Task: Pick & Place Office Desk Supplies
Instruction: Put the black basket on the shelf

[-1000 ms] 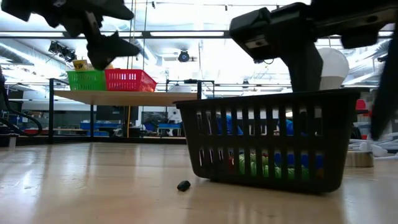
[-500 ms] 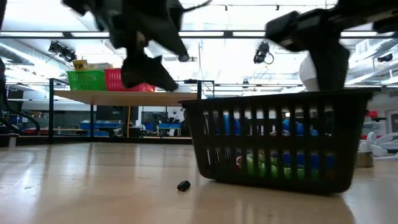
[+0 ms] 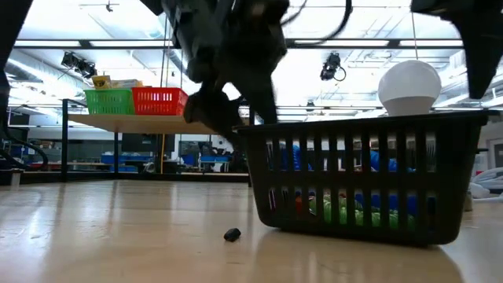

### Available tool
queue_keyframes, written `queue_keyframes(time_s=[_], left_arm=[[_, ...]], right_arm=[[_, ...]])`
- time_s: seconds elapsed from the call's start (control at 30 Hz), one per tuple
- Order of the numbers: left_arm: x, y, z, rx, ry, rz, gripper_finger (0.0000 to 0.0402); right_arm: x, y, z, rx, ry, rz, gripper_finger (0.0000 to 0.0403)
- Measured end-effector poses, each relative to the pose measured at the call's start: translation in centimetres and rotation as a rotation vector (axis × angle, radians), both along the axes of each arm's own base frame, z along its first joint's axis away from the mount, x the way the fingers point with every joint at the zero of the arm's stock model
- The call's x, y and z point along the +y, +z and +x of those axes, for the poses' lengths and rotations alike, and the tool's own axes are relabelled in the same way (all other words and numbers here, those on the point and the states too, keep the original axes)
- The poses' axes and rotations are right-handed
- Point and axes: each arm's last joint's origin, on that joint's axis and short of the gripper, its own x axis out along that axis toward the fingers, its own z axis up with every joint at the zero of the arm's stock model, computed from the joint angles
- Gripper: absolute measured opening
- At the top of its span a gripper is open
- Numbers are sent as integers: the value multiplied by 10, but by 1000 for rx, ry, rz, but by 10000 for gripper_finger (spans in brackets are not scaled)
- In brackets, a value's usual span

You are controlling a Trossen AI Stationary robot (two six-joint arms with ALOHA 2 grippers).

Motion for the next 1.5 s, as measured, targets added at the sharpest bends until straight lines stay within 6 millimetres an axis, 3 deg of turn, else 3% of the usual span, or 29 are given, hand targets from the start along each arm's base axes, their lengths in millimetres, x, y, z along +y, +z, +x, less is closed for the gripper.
queue_keyframes(time_s=[0.27, 0.7, 1.03, 1.2, 1.33, 1.5], left_arm=[[12, -6, 10, 33, 34, -28, 282], [18, -3, 15, -1, 94, -100, 282], [15, -32, 21, 69, 98, -136, 281], [15, -33, 23, 54, 105, -131, 278], [19, -33, 23, 59, 114, -137, 255], [19, -33, 23, 63, 112, -143, 178]], right_arm=[[6, 2, -15, -1, -31, -73, 222], [6, 2, -14, -21, -30, -88, 222], [5, 2, -14, -32, -24, -111, 222], [5, 2, -14, -38, -22, -117, 222], [5, 2, -14, -40, -21, -119, 222], [4, 2, -14, -47, -18, -129, 222]])
